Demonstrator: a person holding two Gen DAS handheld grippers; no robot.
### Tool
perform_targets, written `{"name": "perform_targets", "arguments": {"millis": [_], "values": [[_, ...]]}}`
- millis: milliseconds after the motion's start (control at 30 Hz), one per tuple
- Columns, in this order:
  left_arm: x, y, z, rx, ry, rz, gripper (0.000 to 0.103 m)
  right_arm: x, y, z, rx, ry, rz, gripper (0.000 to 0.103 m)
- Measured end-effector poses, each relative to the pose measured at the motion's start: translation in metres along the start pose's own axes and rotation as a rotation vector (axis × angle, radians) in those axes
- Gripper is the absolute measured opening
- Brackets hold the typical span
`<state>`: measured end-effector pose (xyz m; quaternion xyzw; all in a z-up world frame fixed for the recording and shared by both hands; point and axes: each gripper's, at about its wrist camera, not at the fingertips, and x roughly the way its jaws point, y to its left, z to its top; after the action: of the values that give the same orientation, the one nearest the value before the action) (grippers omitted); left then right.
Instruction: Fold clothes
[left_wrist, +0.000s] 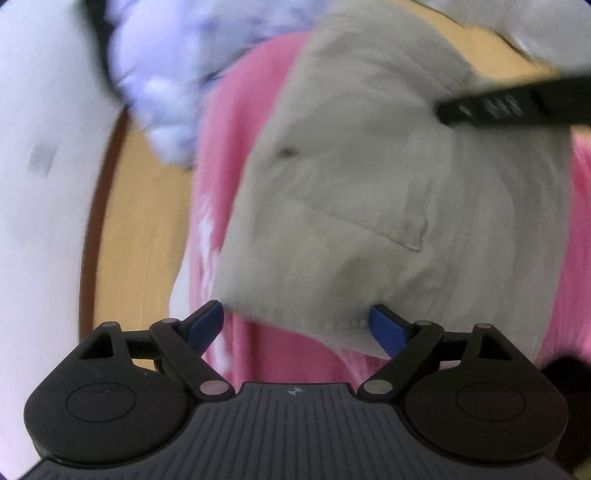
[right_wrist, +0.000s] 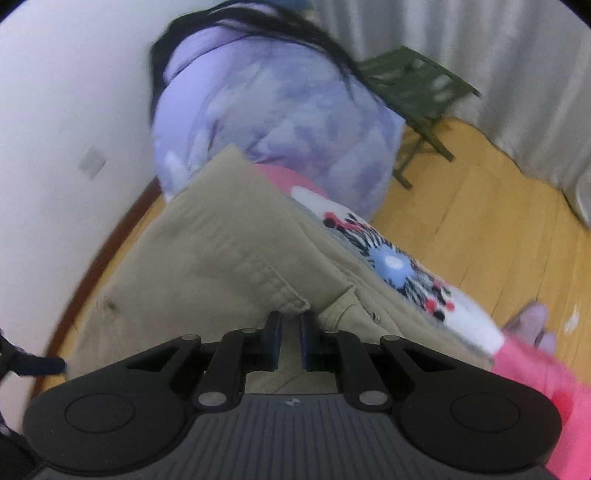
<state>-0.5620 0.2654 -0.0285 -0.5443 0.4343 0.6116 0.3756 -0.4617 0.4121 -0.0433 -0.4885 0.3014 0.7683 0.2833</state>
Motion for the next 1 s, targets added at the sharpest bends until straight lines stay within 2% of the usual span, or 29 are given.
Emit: {"name": "perform_targets", "arguments": {"millis": [67, 167, 300, 433, 533, 633, 800, 867, 933, 1000], "values": [[-0.005, 0.001, -0.006, -0.132, -0.01, 0.017, 0.087, 0.0, -0.001, 0.004, -0.046, 0.012, 0.009, 0.009], [-0.01, -0.005, -0.015, -0.246, -0.036, 0.07, 0.087, 0.002, -0.008, 0.008, -0.056, 0.031, 0.05, 0.009], [-0.013, -0.016, -0.024, -0.381, -0.082, 0.13, 0.087, 0.002, -0.002, 0.004, -0.192, 0.008, 0.047, 0.009], [-0.015, -0.018, -0.025, -0.407, -0.119, 0.153, 0.087, -0.001, 0.002, -0.004, -0.285, -0.027, 0.042, 0.008], [-0.016, -0.012, -0.028, -0.386, -0.141, 0.123, 0.089, -0.002, 0.004, -0.007, -0.29, -0.046, 0.033, 0.008], [-0.009, 0.001, -0.037, -0.38, -0.169, 0.058, 0.09, -0.003, 0.007, -0.012, -0.33, -0.07, 0.016, 0.008], [0.004, 0.026, -0.041, -0.401, -0.177, -0.082, 0.092, -0.003, 0.017, -0.005, -0.34, -0.024, -0.032, 0.009], [0.002, 0.034, -0.041, -0.372, -0.177, -0.127, 0.088, -0.001, 0.02, -0.002, -0.313, -0.008, -0.05, 0.009], [-0.007, 0.039, -0.042, -0.317, -0.196, -0.17, 0.08, 0.0, 0.023, -0.001, -0.282, 0.001, -0.069, 0.009], [-0.025, 0.04, -0.046, -0.245, -0.249, -0.206, 0.079, 0.002, 0.025, -0.001, -0.251, 0.005, -0.089, 0.009]]}}
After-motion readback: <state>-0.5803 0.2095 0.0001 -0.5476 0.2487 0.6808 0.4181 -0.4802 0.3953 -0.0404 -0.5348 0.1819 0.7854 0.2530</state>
